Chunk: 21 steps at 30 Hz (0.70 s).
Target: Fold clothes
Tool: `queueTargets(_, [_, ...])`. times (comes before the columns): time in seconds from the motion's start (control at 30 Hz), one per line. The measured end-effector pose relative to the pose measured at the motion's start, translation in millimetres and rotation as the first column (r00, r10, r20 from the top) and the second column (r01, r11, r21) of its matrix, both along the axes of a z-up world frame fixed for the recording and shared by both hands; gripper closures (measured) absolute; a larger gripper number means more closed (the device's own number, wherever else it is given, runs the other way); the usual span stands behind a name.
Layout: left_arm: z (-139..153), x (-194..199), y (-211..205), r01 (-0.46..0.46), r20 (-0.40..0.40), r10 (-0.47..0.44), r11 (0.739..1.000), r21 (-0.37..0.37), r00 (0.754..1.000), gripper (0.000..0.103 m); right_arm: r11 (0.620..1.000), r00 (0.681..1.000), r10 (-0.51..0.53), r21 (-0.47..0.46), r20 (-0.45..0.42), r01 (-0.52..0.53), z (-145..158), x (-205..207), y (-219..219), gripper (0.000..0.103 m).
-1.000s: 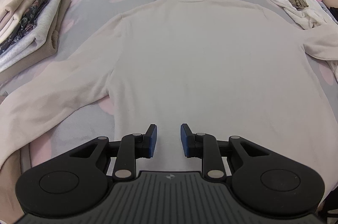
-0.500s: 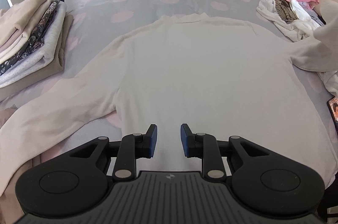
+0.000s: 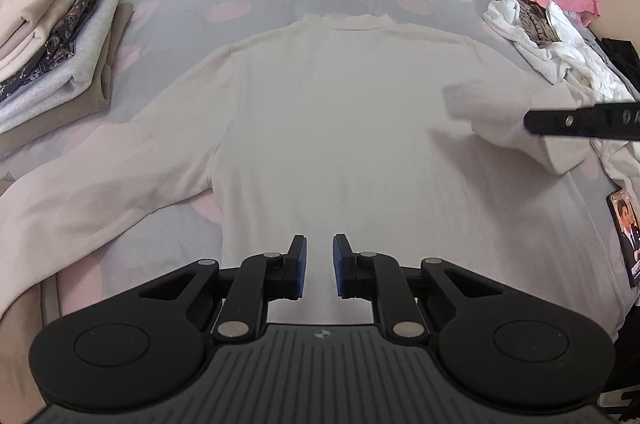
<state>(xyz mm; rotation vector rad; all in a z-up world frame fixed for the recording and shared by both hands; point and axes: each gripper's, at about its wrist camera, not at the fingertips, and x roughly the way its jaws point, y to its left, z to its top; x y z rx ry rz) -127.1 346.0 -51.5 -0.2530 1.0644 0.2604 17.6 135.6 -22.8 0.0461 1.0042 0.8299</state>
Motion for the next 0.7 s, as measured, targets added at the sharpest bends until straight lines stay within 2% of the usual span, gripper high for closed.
queueTargets(0.2, [0,14,-1,0.022,-0.01,-0.022,0.999,-0.044,1.0,0.091,0.99,0.995,0.091,-0.105,-0.043,-0.095,-36,-14,19,0.099])
queueTargets(0.33, [0,30,-2,0.017,-0.001,-0.017,0.995,-0.094,1.0,0.091,0.977,0.988,0.14,-0.15,-0.068,-0.149,-42,-18,19,0.092])
queueTargets(0.5, [-3,52,-8,0.004,0.007,-0.003,0.988,-0.157,1.0,0.091,0.948,0.974,0.212,-0.223,-0.082,-0.225,-38,-23,11,0.076])
queueTargets(0.53, [-5,57,-10,-0.002,0.006,0.003,0.985,-0.175,1.0,0.09,0.942,0.971,0.224,-0.238,-0.085,-0.238,-37,-24,8,0.075])
queueTargets(0.6, [-10,68,-13,-0.011,0.006,0.012,0.979,-0.204,1.0,0.082,0.928,0.966,0.243,-0.27,-0.088,-0.258,-35,-24,2,0.072])
queueTargets(0.7, [-21,82,-16,-0.013,0.006,0.015,0.976,-0.216,1.0,0.078,0.907,0.972,0.227,-0.352,-0.056,-0.232,-38,-17,-8,0.07])
